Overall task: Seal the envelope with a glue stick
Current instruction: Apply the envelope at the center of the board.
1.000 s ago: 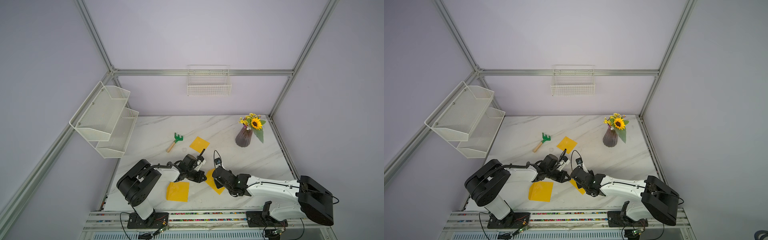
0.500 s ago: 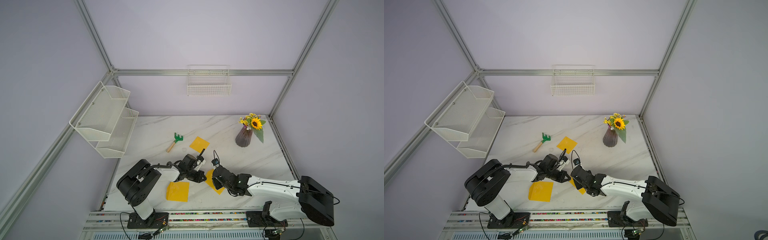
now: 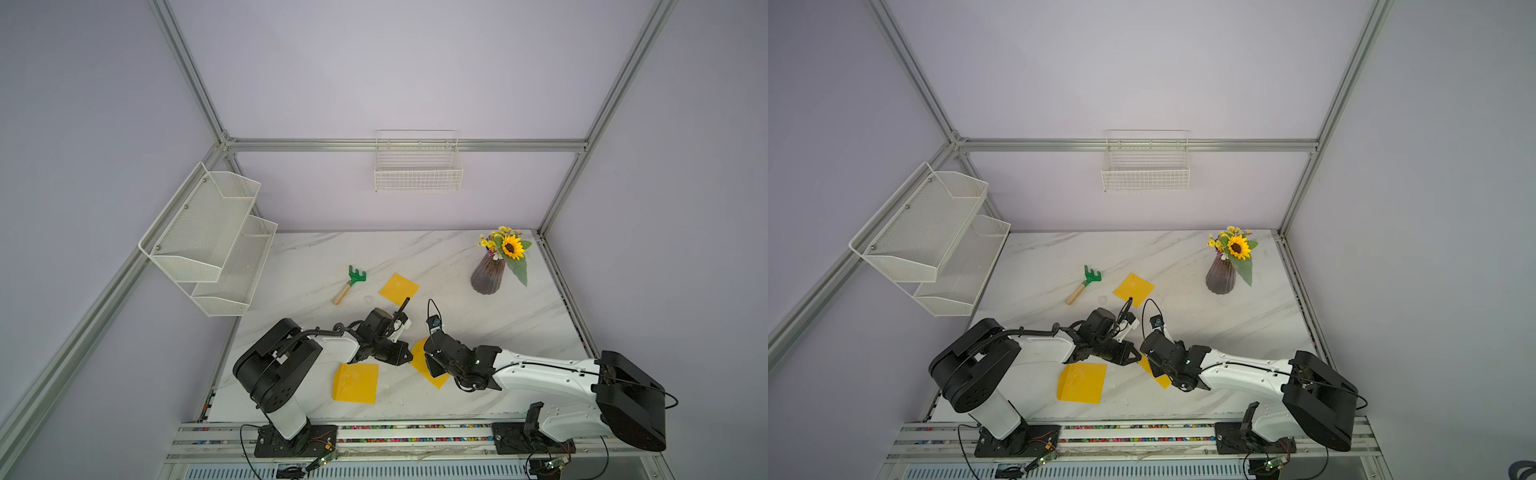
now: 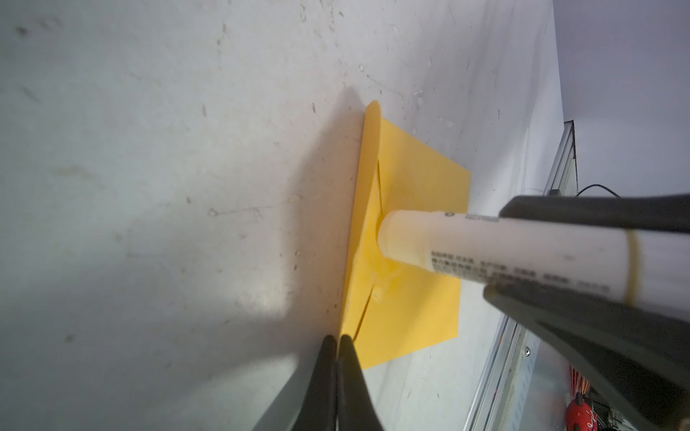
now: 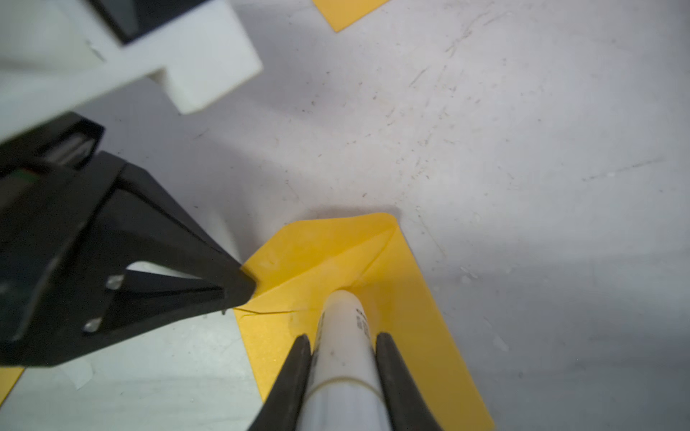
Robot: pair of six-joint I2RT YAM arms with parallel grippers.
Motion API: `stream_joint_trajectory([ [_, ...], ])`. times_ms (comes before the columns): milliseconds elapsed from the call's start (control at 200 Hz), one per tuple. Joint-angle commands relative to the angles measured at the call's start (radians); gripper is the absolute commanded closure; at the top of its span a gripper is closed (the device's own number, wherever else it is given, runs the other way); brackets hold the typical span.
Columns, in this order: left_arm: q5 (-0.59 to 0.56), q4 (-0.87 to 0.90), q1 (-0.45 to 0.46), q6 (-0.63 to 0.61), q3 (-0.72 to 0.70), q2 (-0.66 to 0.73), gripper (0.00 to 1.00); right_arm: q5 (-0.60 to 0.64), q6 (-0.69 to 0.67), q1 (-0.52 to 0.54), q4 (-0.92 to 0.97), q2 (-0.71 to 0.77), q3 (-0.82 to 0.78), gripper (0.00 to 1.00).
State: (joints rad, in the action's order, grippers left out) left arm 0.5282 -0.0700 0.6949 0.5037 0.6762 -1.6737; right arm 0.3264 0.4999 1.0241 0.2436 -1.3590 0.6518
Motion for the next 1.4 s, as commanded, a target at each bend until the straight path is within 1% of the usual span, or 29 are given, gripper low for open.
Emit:
stream_joint_trajectory([
  [0, -0.005, 0.022, -0.006, -0.023, 0.027, -0.007, 1.00, -0.126, -0.032, 0.007, -0.028, -0.031, -0.041, 1.00],
  [75, -0.010, 0.019, -0.006, -0.022, 0.021, 0.001, 1.00, -0.007, 0.023, 0.008, 0.066, -0.031, -0.022, 1.00],
  [150, -0.013, 0.031, -0.006, -0.027, 0.021, 0.009, 1.00, 0.142, 0.135, 0.007, 0.207, -0.037, 0.001, 1.00],
  [210, -0.023, 0.030, -0.006, -0.026, 0.011, 0.019, 1.00, 0.194, 0.164, 0.007, 0.265, -0.031, 0.010, 1.00],
  [295, -0.020, 0.028, -0.006, -0.027, 0.008, 0.022, 1.00, 0.220, 0.204, 0.008, 0.310, -0.049, 0.026, 1.00],
  [365, -0.021, 0.030, -0.006, -0.023, 0.006, 0.022, 1.00, 0.200, 0.190, 0.007, 0.296, -0.067, 0.032, 1.00],
  [430, -0.018, 0.007, -0.006, -0.010, -0.001, 0.022, 1.00, 0.130, 0.137, 0.007, 0.249, -0.071, 0.031, 1.00],
  [460, -0.013, 0.001, -0.006, -0.007, 0.000, 0.019, 1.00, 0.083, 0.109, 0.007, 0.228, -0.071, 0.026, 1.00],
  [515, -0.010, 0.008, -0.006, -0.008, 0.009, 0.014, 1.00, -0.039, 0.035, 0.007, 0.105, -0.065, 0.004, 1.00],
  [560, -0.014, 0.009, -0.006, -0.007, 0.011, 0.012, 1.00, -0.131, -0.004, 0.007, 0.040, -0.059, -0.012, 1.00],
  [615, -0.016, 0.003, -0.006, -0.007, 0.011, 0.012, 1.00, -0.182, -0.012, 0.007, 0.009, -0.054, -0.017, 1.00],
  [665, -0.016, 0.005, -0.006, -0.007, 0.016, 0.010, 1.00, -0.193, -0.008, 0.007, 0.006, -0.047, -0.021, 1.00],
  [720, -0.014, 0.021, -0.007, -0.014, 0.021, 0.009, 1.00, -0.175, 0.019, 0.007, 0.022, -0.043, -0.023, 1.00],
  [770, -0.018, 0.023, -0.006, -0.013, 0.020, 0.012, 1.00, -0.112, 0.064, 0.006, 0.077, -0.043, -0.013, 1.00],
  [900, -0.016, 0.015, -0.006, -0.014, 0.013, 0.020, 1.00, 0.084, 0.211, 0.007, 0.328, -0.050, 0.033, 1.00],
  [950, -0.025, 0.022, -0.005, -0.014, 0.010, 0.028, 1.00, 0.125, 0.260, 0.007, 0.374, -0.046, 0.037, 1.00],
  [1015, -0.027, 0.017, -0.006, -0.013, 0.006, 0.031, 1.00, 0.140, 0.288, 0.007, 0.402, -0.031, 0.033, 1.00],
  [1075, -0.022, 0.022, -0.006, -0.016, 0.013, 0.028, 1.00, 0.113, 0.271, 0.007, 0.367, -0.024, 0.023, 1.00],
  [1120, -0.019, 0.031, -0.006, -0.017, 0.018, 0.028, 1.00, 0.063, 0.236, 0.007, 0.316, -0.029, 0.018, 1.00],
  [1195, -0.018, 0.016, -0.006, -0.011, 0.015, 0.025, 1.00, -0.083, 0.126, 0.007, 0.186, -0.058, 0.014, 1.00],
  [1270, -0.013, 0.017, -0.006, -0.011, 0.022, 0.020, 1.00, -0.235, 0.045, 0.007, 0.098, -0.103, 0.021, 1.00],
  [1335, -0.019, 0.023, -0.006, -0.011, 0.022, 0.023, 1.00, -0.276, 0.027, 0.008, 0.090, -0.131, 0.038, 1.00],
  [1400, -0.023, 0.022, -0.006, -0.011, 0.023, 0.023, 1.00, -0.271, 0.025, 0.007, 0.115, -0.133, 0.054, 1.00],
])
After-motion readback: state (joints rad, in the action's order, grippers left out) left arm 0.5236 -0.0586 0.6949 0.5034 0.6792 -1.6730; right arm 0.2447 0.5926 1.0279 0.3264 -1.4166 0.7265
